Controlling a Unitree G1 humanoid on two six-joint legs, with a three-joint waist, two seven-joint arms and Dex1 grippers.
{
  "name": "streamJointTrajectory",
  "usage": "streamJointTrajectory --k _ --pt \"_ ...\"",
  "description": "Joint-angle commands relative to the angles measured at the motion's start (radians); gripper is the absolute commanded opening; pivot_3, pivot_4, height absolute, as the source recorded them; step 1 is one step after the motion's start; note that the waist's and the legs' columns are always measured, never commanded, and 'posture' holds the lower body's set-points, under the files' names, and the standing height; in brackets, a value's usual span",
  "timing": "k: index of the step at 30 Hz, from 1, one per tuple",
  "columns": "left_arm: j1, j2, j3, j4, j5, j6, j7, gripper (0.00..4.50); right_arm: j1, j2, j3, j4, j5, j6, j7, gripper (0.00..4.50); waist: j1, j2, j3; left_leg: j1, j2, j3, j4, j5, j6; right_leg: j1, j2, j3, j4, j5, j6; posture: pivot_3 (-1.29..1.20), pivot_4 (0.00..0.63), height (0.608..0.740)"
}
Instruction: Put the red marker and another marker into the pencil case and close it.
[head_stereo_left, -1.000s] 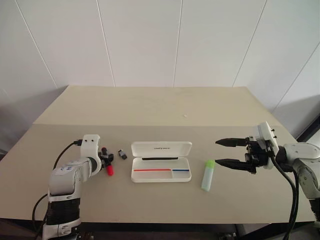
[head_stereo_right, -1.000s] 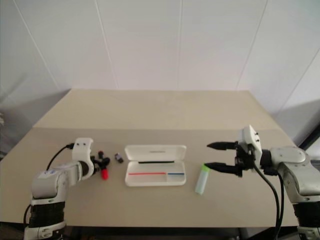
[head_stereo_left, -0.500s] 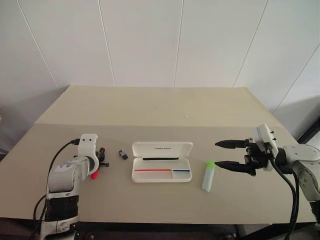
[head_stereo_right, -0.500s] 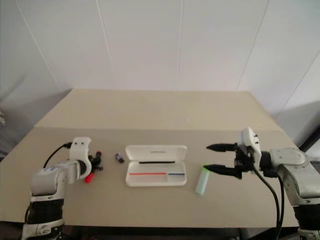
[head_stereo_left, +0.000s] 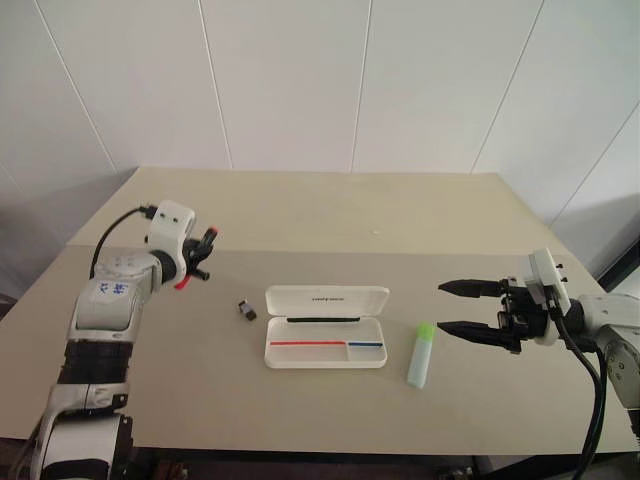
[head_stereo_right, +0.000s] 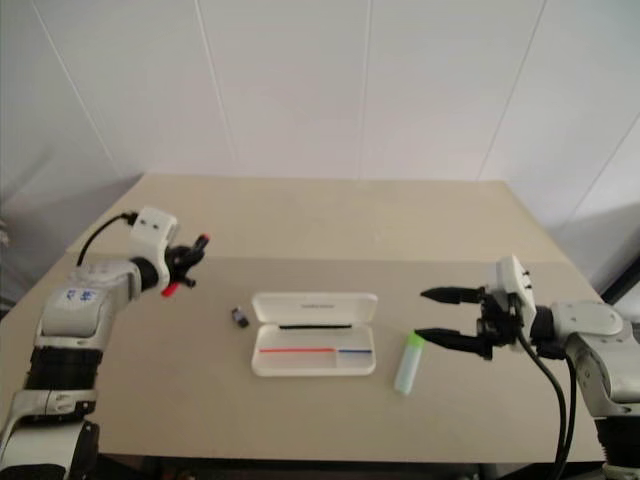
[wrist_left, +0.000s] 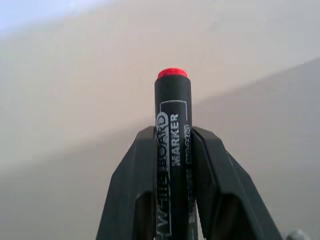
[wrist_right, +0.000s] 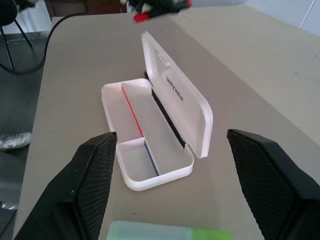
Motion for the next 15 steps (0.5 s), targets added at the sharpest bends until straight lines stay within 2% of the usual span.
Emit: streamJointTrajectory --k 1,4,8,12,15 --pt "-0.078 0.021 -0.063 -0.025 -0.041 -0.147 -0.218 0.59 -0.015 0.002 -0.031 -0.020 0.003 -0.031 -0.014 4.50 0.000 0.000 0.000 -0.001 0.000 0.000 0.000 0.000 0.000 -0.001 0.000 0.000 0.000 0.000 0.000 0.00 0.150 0.740" --pt "-0.131 -0.008 -0.089 -0.093 -0.128 -0.146 -0.368 0.59 -0.018 0.007 -0.029 -0.029 0.006 -0.029 -0.026 4.50 0.000 0.000 0.000 -0.008 0.000 0.000 0.000 -0.001 0.001 -0.007 0.000 0.000 -0.001 -0.001 0.001 0.00 0.150 0.740" --pt "-0.130 -0.031 -0.144 -0.256 -0.253 -0.051 -0.521 0.59 0.003 0.006 -0.041 -0.053 0.013 -0.026 -0.040 4.50 -0.002 0.000 0.000 -0.017 0.000 0.000 0.001 -0.001 0.001 -0.017 -0.001 0.000 0.006 -0.002 0.001 0.00 0.150 0.740" --pt "-0.109 -0.041 -0.220 -0.342 -0.284 0.016 -0.574 0.59 0.029 0.001 -0.056 -0.074 0.020 -0.022 -0.051 4.50 -0.003 0.001 0.000 -0.016 0.000 0.000 0.002 -0.001 0.001 -0.017 0.000 0.000 0.007 -0.003 0.001 0.00 0.150 0.740" --pt "-0.105 -0.071 -0.257 -0.372 -0.286 0.075 -0.547 0.59 0.046 -0.001 -0.067 -0.090 0.024 -0.019 -0.062 4.50 -0.002 0.002 0.001 -0.016 0.000 0.000 0.008 -0.002 0.002 -0.016 0.000 0.000 0.008 -0.003 0.001 0.00 0.150 0.740"
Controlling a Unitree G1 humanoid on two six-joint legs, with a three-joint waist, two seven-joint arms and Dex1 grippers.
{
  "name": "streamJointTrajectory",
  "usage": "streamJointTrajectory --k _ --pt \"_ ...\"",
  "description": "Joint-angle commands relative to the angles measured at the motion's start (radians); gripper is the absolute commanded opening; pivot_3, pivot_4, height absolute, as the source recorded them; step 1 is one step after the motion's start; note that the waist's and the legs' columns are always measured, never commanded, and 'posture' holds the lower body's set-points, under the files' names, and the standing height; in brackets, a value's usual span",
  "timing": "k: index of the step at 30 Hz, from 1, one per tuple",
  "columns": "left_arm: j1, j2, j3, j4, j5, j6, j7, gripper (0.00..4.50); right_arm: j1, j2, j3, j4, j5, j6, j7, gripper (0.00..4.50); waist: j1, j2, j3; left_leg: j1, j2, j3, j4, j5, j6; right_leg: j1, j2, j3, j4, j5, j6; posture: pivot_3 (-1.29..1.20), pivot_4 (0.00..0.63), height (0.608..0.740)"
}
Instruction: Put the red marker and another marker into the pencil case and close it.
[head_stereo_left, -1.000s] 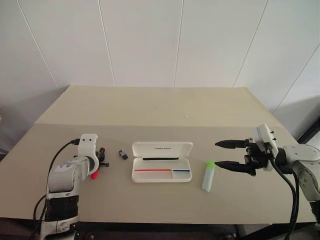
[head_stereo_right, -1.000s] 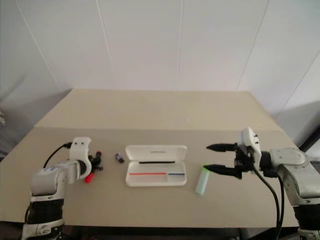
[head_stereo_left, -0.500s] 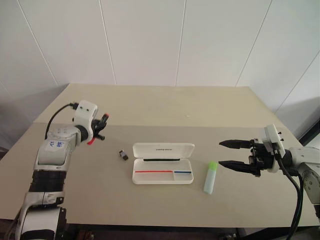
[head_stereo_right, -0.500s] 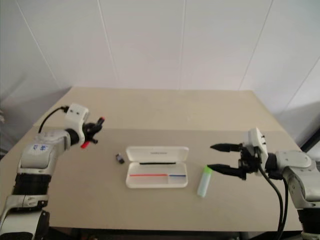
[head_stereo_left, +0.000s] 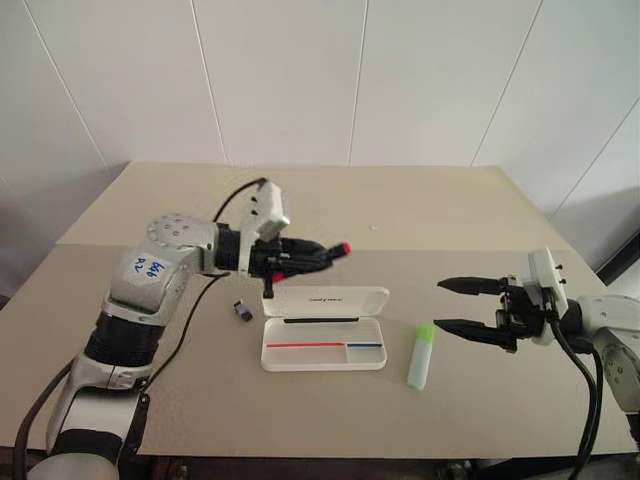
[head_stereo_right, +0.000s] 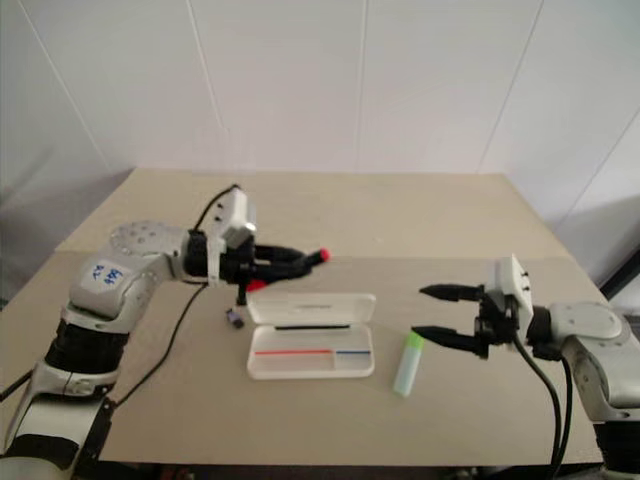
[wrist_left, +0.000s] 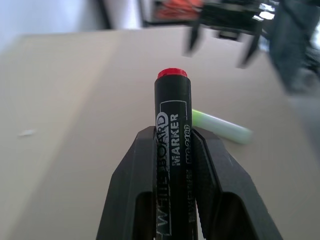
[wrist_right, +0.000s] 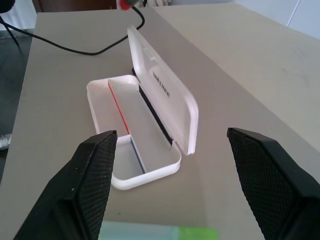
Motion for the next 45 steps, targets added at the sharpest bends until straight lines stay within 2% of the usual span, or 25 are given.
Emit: streamJointTrajectory --k 1,9,17,25,36,45 --pt "-0.001 -0.030 -0.035 -0.061 -0.017 0.075 0.032 0.59 0.017 -0.013 -0.057 -0.055 0.025 -0.005 -0.017 4.50 0.000 0.000 0.000 0.001 0.000 0.000 0.002 0.000 0.000 0.001 0.000 0.000 0.001 0.000 0.000 0.00 0.150 0.740" --pt "0.103 -0.049 -0.193 -0.133 0.084 0.095 0.110 0.59 0.073 -0.021 -0.091 -0.098 0.030 0.012 -0.040 4.50 -0.002 0.000 0.000 0.004 0.000 0.000 0.006 0.000 0.001 0.006 0.001 0.001 0.003 0.001 0.001 0.00 0.150 0.740" --pt "0.125 -0.111 -0.312 0.003 0.303 -0.089 0.222 0.59 0.060 -0.017 -0.081 -0.082 0.017 0.010 -0.047 4.50 0.001 0.000 0.000 0.004 -0.001 0.000 0.007 0.000 0.001 0.005 0.000 0.002 0.004 0.001 0.001 0.00 0.150 0.740" --pt "0.146 -0.120 -0.335 0.057 0.418 -0.214 0.233 0.59 0.060 -0.017 -0.080 -0.085 0.012 0.013 -0.057 4.50 0.002 0.000 0.000 0.004 -0.001 0.000 0.006 0.000 0.001 0.005 0.000 0.002 0.005 0.001 0.000 0.00 0.150 0.740" --pt "0.154 -0.140 -0.328 0.048 0.478 -0.251 0.216 0.59 0.064 -0.018 -0.082 -0.092 0.013 0.017 -0.067 4.50 0.001 0.000 0.000 0.004 -0.001 0.000 0.007 0.000 0.001 0.005 0.000 0.002 0.006 0.001 0.001 0.00 0.150 0.740" --pt "0.157 -0.150 -0.321 0.034 0.480 -0.215 0.205 3.43 0.074 -0.022 -0.089 -0.108 0.015 0.027 -0.075 4.50 0.001 0.000 0.000 0.005 -0.001 0.000 0.007 0.000 0.001 0.005 0.000 0.002 0.007 0.001 0.001 0.00 0.150 0.740"
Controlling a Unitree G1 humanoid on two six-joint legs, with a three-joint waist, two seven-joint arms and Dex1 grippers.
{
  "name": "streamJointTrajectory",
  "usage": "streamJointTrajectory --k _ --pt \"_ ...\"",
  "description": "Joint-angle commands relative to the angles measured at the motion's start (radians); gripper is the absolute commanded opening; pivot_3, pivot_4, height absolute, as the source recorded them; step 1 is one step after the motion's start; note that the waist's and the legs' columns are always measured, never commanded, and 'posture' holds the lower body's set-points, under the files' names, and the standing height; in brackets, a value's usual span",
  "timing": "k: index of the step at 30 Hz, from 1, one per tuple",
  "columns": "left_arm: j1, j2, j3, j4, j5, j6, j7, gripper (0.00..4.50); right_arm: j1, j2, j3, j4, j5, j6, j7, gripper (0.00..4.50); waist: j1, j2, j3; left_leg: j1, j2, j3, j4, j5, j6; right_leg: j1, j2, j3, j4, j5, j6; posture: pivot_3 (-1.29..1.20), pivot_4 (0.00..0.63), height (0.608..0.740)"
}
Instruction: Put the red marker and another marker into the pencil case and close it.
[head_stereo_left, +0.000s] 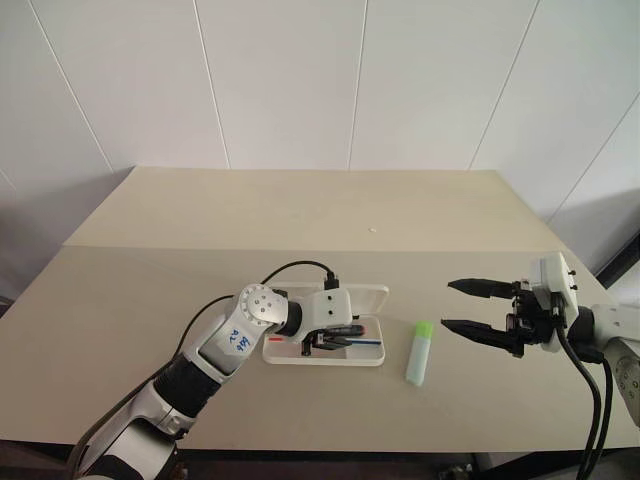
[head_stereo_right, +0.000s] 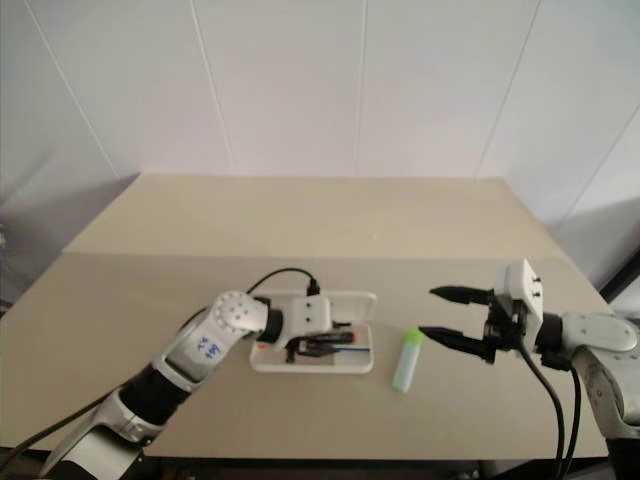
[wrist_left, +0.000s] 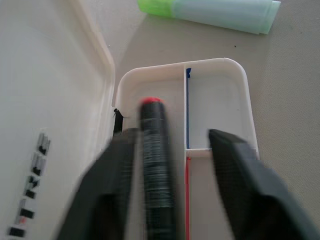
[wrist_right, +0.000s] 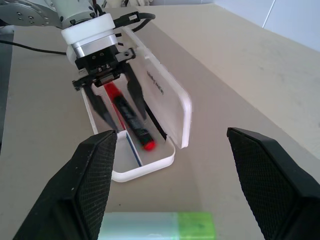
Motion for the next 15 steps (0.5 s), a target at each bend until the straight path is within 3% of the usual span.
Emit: streamJointTrajectory --k 1,3,15 --pt "0.002 -0.005 0.018 -0.045 0.009 0.005 -0.005 3.79 0.002 -0.020 -0.029 -0.039 0.013 -0.001 -0.007 4.50 0.000 0.000 0.000 0.000 0.000 0.000 0.000 0.000 0.000 0.000 0.000 0.000 0.000 0.000 0.000 0.00 0.150 0.740" --pt "0.004 -0.005 0.019 -0.056 0.001 0.017 -0.015 4.43 0.002 -0.020 -0.028 -0.039 0.013 -0.001 -0.008 4.50 0.000 0.000 0.000 0.000 0.000 0.000 0.000 0.000 0.000 0.000 0.000 0.000 0.000 0.000 0.000 0.00 0.150 0.740" --pt "0.042 0.032 0.071 -0.172 -0.112 0.092 -0.135 4.48 0.013 -0.019 -0.022 -0.055 0.006 0.024 -0.036 4.50 0.000 0.000 0.000 0.000 0.000 0.000 0.001 0.000 0.000 0.000 0.000 0.000 0.001 0.000 0.000 0.00 0.150 0.740"
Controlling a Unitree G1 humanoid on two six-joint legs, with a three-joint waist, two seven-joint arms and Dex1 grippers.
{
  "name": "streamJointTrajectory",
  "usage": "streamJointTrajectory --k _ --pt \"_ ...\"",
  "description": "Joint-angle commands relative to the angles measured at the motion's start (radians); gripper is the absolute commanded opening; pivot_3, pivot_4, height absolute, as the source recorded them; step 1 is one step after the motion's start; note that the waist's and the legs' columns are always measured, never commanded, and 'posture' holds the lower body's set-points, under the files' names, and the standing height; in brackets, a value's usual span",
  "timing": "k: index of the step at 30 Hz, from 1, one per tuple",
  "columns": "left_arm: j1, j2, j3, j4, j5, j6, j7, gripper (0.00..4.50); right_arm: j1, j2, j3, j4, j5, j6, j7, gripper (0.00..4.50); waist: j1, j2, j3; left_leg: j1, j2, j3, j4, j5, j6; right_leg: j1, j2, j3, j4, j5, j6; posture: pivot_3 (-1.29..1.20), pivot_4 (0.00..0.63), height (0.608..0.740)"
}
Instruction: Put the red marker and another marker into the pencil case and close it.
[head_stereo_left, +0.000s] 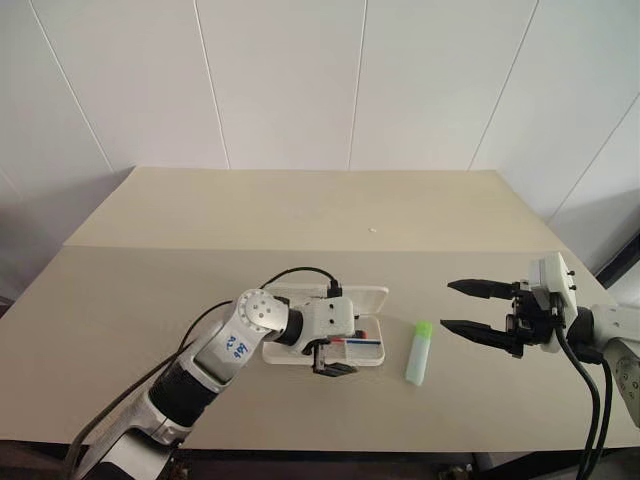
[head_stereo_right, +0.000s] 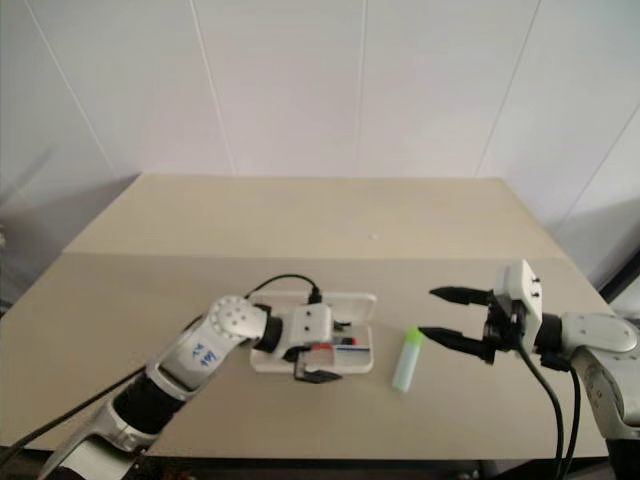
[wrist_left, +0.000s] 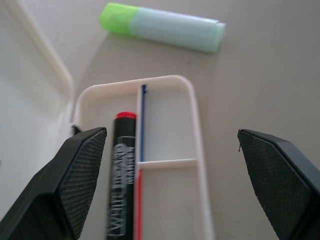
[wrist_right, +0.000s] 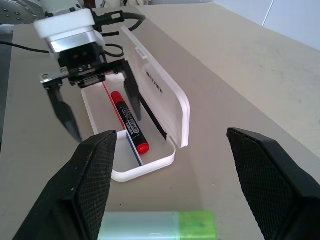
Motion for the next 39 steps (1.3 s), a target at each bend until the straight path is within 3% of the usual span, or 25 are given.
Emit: streamJointTrajectory --k 1,12,17,24,32,39 --pt "0.007 0.026 0.062 -0.048 -0.063 0.006 -0.047 4.48 0.028 -0.013 -0.024 -0.065 0.009 0.031 -0.047 4.50 0.000 0.000 0.000 0.000 0.000 0.000 0.000 0.000 0.000 0.000 0.000 0.000 0.000 0.000 0.000 0.00 0.150 0.740" --pt "0.069 0.091 0.220 -0.057 -0.276 -0.051 -0.209 4.48 0.296 0.196 0.000 -0.388 0.006 0.172 -0.446 4.50 0.000 0.000 0.000 0.000 0.000 0.000 0.000 0.000 0.000 0.000 0.000 0.000 0.001 -0.001 -0.001 0.00 0.150 0.740" --pt "0.115 0.079 0.302 -0.059 -0.426 -0.116 -0.320 4.48 0.329 0.336 0.064 -0.471 -0.057 0.229 -0.687 4.50 -0.002 0.000 0.000 0.002 0.001 0.000 -0.001 0.000 0.000 0.000 0.001 0.000 0.001 -0.001 -0.003 0.00 0.150 0.740" --pt "0.093 0.127 0.354 0.051 -0.467 -0.161 -0.409 4.48 0.305 0.485 0.159 -0.479 -0.164 0.316 -0.943 4.50 -0.001 0.000 0.000 0.002 0.000 0.000 -0.001 0.000 0.000 0.000 0.000 0.000 0.001 -0.003 -0.007 0.00 0.150 0.740" --pt "0.090 0.208 0.399 0.184 -0.444 -0.272 -0.474 4.48 0.298 0.555 0.165 -0.464 -0.240 0.370 -1.071 4.50 -0.001 0.000 -0.001 0.001 0.001 -0.001 -0.004 0.001 0.000 -0.002 0.000 0.000 0.001 -0.003 -0.007 0.00 0.150 0.740" --pt "0.116 0.263 0.460 0.245 -0.436 -0.323 -0.467 4.48 0.316 0.570 0.138 -0.469 -0.205 0.424 -1.074 4.50 -0.004 0.000 -0.001 0.001 0.001 -0.001 -0.006 0.000 0.000 -0.003 0.001 -0.001 0.001 -0.003 -0.005 0.00 0.150 0.740"
